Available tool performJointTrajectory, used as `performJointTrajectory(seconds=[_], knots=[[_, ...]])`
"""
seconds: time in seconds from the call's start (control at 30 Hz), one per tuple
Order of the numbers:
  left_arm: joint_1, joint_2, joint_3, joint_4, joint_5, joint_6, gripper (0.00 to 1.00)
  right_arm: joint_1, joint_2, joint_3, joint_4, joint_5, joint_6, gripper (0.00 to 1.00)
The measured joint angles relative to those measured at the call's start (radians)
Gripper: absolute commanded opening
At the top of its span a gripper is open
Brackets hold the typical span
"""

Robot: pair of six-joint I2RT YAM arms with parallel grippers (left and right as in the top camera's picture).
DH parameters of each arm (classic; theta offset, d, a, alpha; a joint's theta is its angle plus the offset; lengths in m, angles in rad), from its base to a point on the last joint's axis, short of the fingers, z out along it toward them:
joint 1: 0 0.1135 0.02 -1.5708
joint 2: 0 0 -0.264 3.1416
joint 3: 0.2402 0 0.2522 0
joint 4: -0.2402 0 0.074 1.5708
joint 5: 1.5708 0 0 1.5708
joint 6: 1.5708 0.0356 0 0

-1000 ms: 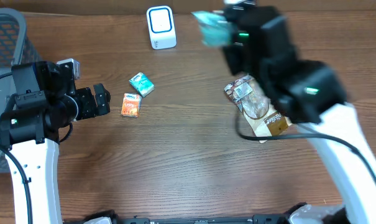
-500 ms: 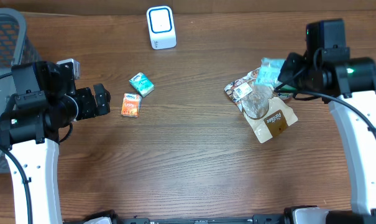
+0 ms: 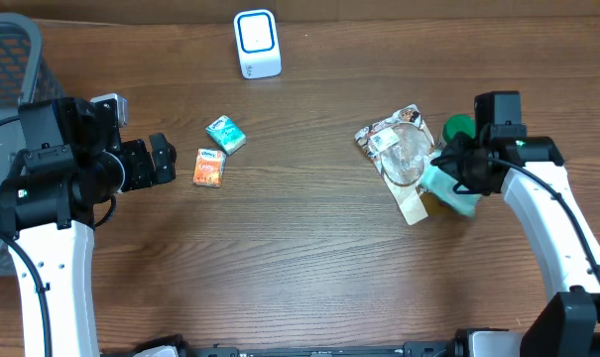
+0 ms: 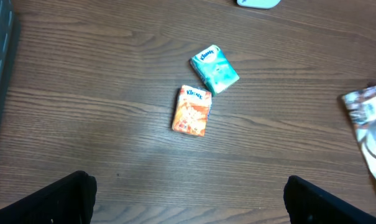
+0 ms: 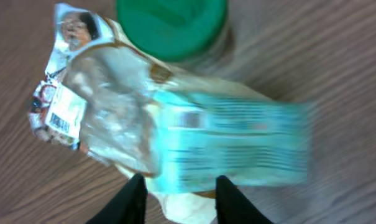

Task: Scan the item barcode
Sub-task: 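Lower the teal packet beside the jar and open the gripper, then reach the right gripper to the orange Kleenex pack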

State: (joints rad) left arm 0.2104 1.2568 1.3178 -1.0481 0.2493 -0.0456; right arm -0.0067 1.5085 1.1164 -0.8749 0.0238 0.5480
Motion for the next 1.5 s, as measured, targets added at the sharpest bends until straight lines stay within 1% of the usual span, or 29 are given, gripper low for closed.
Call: performJointTrajectory(seconds=[0.1, 0.23, 0.3, 0.47, 0.6, 0.73, 0.83, 0.9, 1.03, 1.13, 1.17, 1.2, 1.3, 1.37, 1.5], knots=[[0.000, 0.000, 0.000, 0.000, 0.000, 0.000, 1.00, 0.000, 0.000, 0.000, 0.002, 0.003, -0.001, 0.41], [0.000, 0.000, 0.000, 0.000, 0.000, 0.000, 0.99, 0.000, 0.000, 0.001, -0.011, 0.001, -0.005, 0.49], [0.000, 0.000, 0.000, 0.000, 0.000, 0.000, 1.00, 0.000, 0.000, 0.013, -0.048, -0.015, -0.026, 0.53], [0.000, 0.000, 0.000, 0.000, 0.000, 0.000, 1.00, 0.009, 0.000, 0.135, -0.126, -0.106, -0.122, 0.59], [0.000, 0.000, 0.000, 0.000, 0.000, 0.000, 1.00, 0.059, 0.000, 0.226, -0.090, -0.216, -0.183, 0.59], [0.000, 0.000, 0.000, 0.000, 0.000, 0.000, 1.00, 0.159, 0.005, 0.233, 0.004, -0.288, -0.203, 0.59], [0.000, 0.000, 0.000, 0.000, 0.000, 0.000, 1.00, 0.248, 0.038, 0.235, 0.120, -0.327, -0.192, 0.58], [0.000, 0.000, 0.000, 0.000, 0.000, 0.000, 1.00, 0.311, 0.089, 0.243, 0.206, -0.354, -0.178, 0.58], [0.000, 0.000, 0.000, 0.000, 0.000, 0.000, 1.00, 0.442, 0.251, 0.285, 0.344, -0.392, -0.146, 0.57], [0.000, 0.000, 0.000, 0.000, 0.000, 0.000, 1.00, 0.528, 0.371, 0.307, 0.502, -0.402, -0.109, 0.57], [0.000, 0.000, 0.000, 0.000, 0.000, 0.000, 1.00, 0.547, 0.388, 0.307, 0.528, -0.402, -0.100, 0.57], [0.000, 0.000, 0.000, 0.000, 0.000, 0.000, 1.00, 0.576, 0.420, 0.307, 0.590, -0.397, -0.080, 0.56], [0.000, 0.000, 0.000, 0.000, 0.000, 0.000, 1.00, 0.655, 0.490, 0.311, 0.703, -0.362, -0.024, 0.46], [0.000, 0.000, 0.000, 0.000, 0.000, 0.000, 1.00, 0.699, 0.525, 0.311, 0.753, -0.322, 0.019, 0.44], [0.000, 0.000, 0.000, 0.000, 0.000, 0.000, 1.00, 0.762, 0.586, 0.311, 0.816, -0.245, 0.104, 0.44]])
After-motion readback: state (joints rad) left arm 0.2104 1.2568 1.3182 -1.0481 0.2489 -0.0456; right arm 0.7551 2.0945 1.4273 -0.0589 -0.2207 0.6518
